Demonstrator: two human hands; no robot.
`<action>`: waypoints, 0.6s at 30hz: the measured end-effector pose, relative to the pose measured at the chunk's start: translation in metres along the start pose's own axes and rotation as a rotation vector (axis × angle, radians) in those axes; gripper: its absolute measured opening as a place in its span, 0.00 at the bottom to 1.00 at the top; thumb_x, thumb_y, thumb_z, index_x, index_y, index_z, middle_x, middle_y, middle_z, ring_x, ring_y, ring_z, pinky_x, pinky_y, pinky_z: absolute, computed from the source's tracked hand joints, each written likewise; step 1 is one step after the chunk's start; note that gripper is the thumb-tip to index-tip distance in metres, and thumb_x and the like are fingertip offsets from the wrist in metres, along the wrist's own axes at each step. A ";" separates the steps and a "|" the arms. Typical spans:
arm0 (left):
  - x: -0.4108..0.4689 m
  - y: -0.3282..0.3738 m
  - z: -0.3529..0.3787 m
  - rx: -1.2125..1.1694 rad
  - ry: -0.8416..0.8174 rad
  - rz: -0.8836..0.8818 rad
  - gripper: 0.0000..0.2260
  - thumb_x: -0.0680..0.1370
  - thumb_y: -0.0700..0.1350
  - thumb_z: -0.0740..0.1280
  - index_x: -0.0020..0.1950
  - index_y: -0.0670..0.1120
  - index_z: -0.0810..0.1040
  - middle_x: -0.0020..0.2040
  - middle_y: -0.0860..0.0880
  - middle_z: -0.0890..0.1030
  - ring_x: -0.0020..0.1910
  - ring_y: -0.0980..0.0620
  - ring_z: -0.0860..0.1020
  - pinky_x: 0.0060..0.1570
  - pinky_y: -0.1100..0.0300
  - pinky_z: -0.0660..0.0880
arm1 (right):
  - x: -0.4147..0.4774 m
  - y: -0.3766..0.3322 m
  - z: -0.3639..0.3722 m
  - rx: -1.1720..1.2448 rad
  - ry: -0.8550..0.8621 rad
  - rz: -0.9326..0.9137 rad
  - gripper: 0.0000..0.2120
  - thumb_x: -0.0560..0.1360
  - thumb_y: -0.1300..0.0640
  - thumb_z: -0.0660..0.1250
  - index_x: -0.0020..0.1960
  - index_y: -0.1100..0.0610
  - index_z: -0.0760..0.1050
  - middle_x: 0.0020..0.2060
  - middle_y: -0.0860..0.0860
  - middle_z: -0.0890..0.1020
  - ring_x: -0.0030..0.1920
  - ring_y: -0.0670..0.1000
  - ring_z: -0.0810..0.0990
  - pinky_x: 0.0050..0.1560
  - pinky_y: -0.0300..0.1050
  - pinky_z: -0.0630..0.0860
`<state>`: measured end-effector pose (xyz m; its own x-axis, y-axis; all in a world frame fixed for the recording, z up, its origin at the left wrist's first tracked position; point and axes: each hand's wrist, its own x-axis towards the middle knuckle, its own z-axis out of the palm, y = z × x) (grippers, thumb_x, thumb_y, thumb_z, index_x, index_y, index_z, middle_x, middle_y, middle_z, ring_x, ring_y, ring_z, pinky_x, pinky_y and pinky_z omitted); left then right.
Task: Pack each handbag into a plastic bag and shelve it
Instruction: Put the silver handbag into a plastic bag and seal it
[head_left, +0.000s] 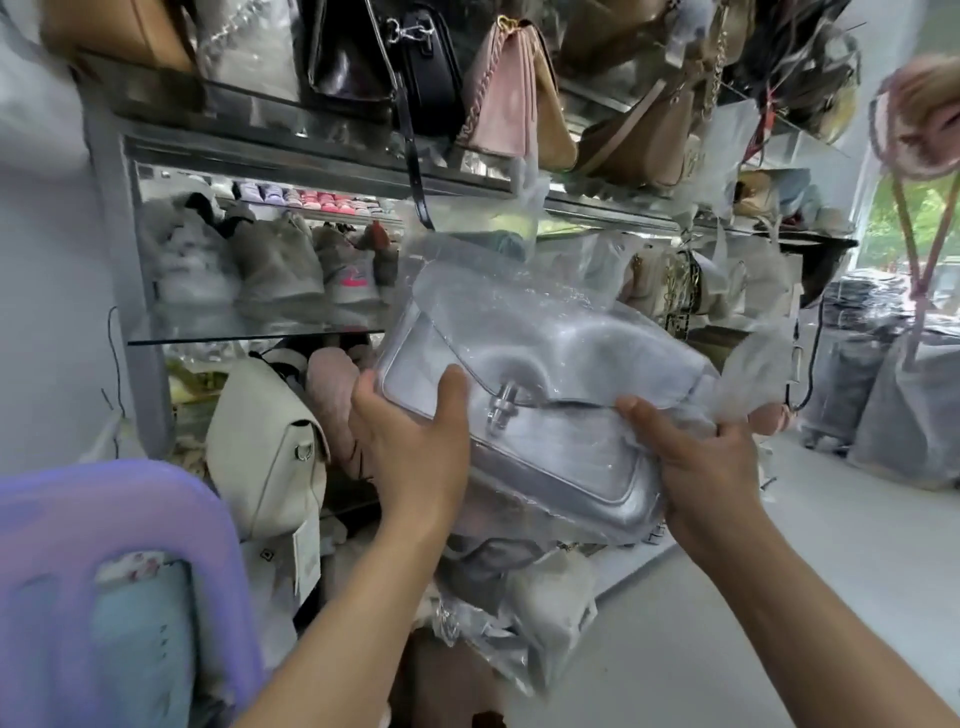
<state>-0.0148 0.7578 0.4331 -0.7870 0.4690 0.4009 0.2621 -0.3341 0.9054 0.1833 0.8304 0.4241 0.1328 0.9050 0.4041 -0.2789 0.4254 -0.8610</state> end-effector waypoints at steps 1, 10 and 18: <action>0.006 0.007 0.007 0.072 -0.002 0.010 0.39 0.75 0.62 0.70 0.78 0.48 0.57 0.75 0.48 0.63 0.73 0.47 0.65 0.72 0.49 0.64 | 0.011 -0.002 0.005 0.021 -0.011 0.009 0.33 0.60 0.53 0.87 0.60 0.58 0.79 0.48 0.52 0.88 0.48 0.55 0.88 0.48 0.55 0.86; 0.099 0.044 0.057 0.342 -0.013 0.050 0.41 0.77 0.72 0.55 0.82 0.50 0.49 0.82 0.44 0.43 0.81 0.43 0.43 0.77 0.44 0.42 | 0.107 -0.032 0.080 0.087 -0.067 0.098 0.31 0.62 0.54 0.85 0.59 0.58 0.75 0.52 0.55 0.86 0.49 0.55 0.88 0.51 0.54 0.85; 0.185 0.026 0.070 0.468 -0.071 0.209 0.40 0.72 0.76 0.58 0.75 0.52 0.60 0.79 0.47 0.56 0.79 0.41 0.52 0.76 0.38 0.54 | 0.164 -0.035 0.150 -0.028 -0.094 0.058 0.35 0.60 0.52 0.87 0.61 0.62 0.75 0.51 0.56 0.86 0.47 0.56 0.88 0.52 0.58 0.85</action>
<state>-0.1144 0.8932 0.5404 -0.6554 0.4913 0.5736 0.6441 -0.0330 0.7642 0.0724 0.9640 0.5672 0.0268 0.9248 0.3795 -0.2566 0.3733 -0.8915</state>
